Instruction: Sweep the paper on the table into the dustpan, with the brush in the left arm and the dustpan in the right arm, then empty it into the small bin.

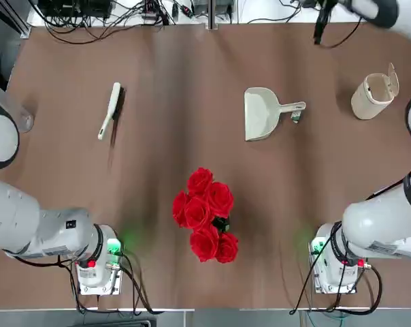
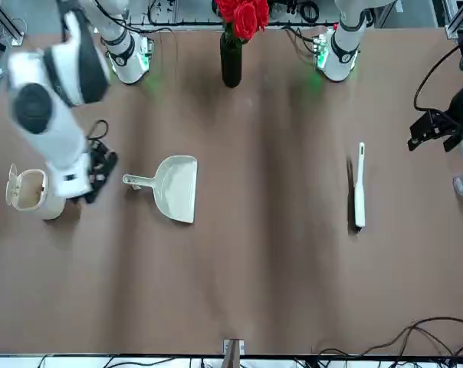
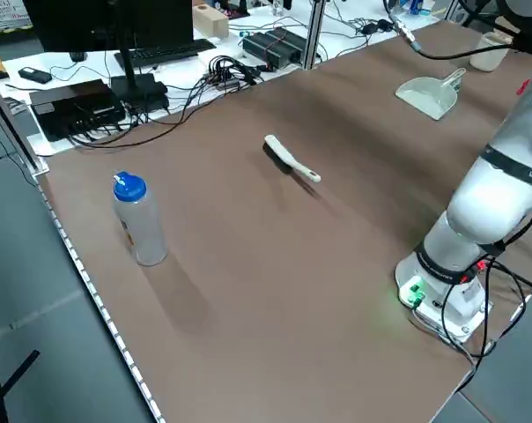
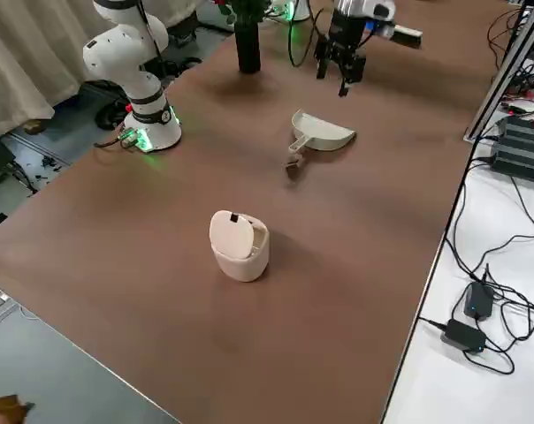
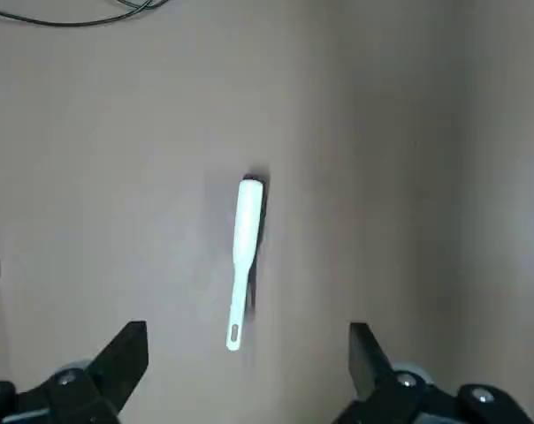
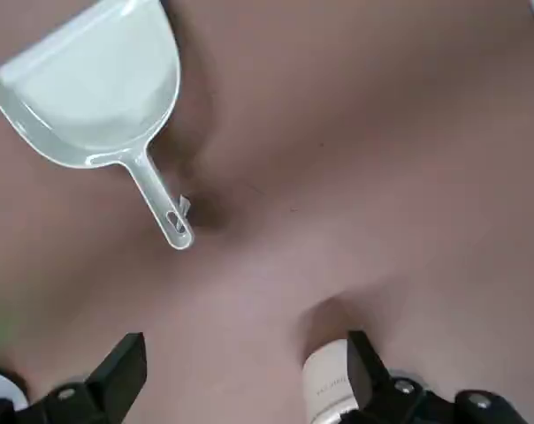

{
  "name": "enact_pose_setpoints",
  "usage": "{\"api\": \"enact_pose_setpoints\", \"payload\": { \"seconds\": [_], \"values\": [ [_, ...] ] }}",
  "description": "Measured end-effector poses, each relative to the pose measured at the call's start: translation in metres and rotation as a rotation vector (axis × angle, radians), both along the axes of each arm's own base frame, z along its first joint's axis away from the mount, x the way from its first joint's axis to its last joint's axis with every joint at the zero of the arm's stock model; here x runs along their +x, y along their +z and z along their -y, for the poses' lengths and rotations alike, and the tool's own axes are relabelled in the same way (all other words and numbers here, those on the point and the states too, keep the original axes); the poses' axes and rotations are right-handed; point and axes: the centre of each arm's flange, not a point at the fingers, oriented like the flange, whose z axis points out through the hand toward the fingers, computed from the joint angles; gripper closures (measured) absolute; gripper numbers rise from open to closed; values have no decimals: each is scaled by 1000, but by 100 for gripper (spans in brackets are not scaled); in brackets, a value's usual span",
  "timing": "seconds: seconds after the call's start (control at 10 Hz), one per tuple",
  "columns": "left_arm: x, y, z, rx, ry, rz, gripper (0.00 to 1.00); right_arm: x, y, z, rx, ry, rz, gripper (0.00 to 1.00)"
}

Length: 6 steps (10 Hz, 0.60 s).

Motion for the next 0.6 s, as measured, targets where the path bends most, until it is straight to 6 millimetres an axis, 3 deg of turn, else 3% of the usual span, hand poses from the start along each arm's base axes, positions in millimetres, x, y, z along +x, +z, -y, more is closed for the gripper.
{"api": "enact_pose_setpoints", "payload": {
  "seconds": [0.2,0.4,0.6],
  "values": [
    [0,0,0,0,0,0,0,12,27,34,53,-99,35,1],
    [-3,-3,-6,1,10,-32,0,15,46,79,82,-337,79,1],
    [-5,-4,-3,-13,8,-48,0,-6,80,86,65,-587,122,1]
  ]
}}
